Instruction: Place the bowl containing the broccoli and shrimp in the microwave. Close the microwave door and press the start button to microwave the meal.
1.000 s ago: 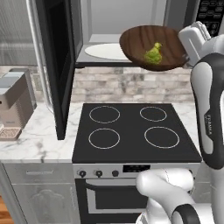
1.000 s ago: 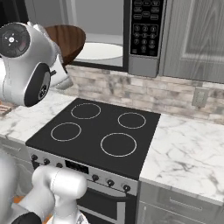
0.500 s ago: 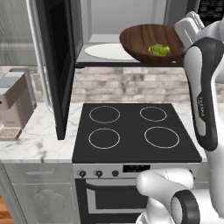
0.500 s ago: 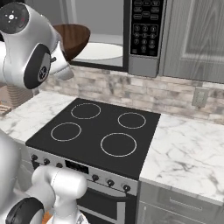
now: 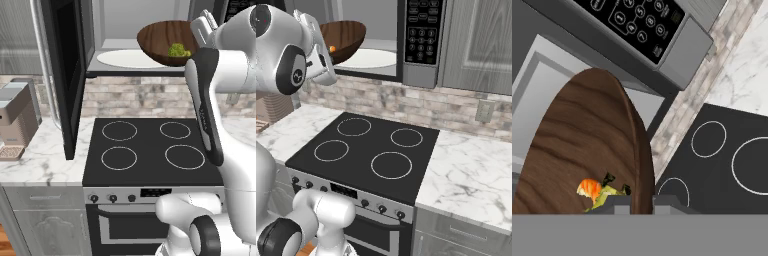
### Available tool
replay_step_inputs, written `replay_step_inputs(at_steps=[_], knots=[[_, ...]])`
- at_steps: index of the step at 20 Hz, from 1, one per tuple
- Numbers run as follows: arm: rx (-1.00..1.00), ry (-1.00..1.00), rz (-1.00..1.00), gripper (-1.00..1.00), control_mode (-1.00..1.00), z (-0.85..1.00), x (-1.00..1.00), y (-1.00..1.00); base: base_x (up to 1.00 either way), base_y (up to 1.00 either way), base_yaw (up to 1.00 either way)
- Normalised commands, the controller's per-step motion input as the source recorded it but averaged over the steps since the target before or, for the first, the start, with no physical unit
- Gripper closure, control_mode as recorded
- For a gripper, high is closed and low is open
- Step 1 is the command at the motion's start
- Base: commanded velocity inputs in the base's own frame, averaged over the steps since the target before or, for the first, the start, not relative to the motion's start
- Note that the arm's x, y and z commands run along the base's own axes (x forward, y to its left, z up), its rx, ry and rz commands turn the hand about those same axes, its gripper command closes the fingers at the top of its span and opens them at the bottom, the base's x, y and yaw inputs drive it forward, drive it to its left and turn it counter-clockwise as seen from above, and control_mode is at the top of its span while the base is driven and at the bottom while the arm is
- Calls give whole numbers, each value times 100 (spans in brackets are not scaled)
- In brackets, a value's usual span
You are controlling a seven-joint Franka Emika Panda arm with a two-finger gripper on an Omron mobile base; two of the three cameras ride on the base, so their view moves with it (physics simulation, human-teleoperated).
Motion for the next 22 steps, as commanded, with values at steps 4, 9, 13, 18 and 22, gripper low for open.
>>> replay_step_inputs(at_steps=[4, 9, 13, 18, 22], knots=[[2, 0, -13, 100, -100, 0, 46, 1, 0, 0, 0], [4, 0, -8, 100, -100, -7, 51, 0, 0, 0, 0], [6, 2, -5, 100, -100, -18, 55, 0, 0, 0, 0], [8, 1, -4, 100, -100, -23, 50, 3, 0, 0, 0], [6, 1, -5, 100, -100, -14, 47, 8, 0, 0, 0]])
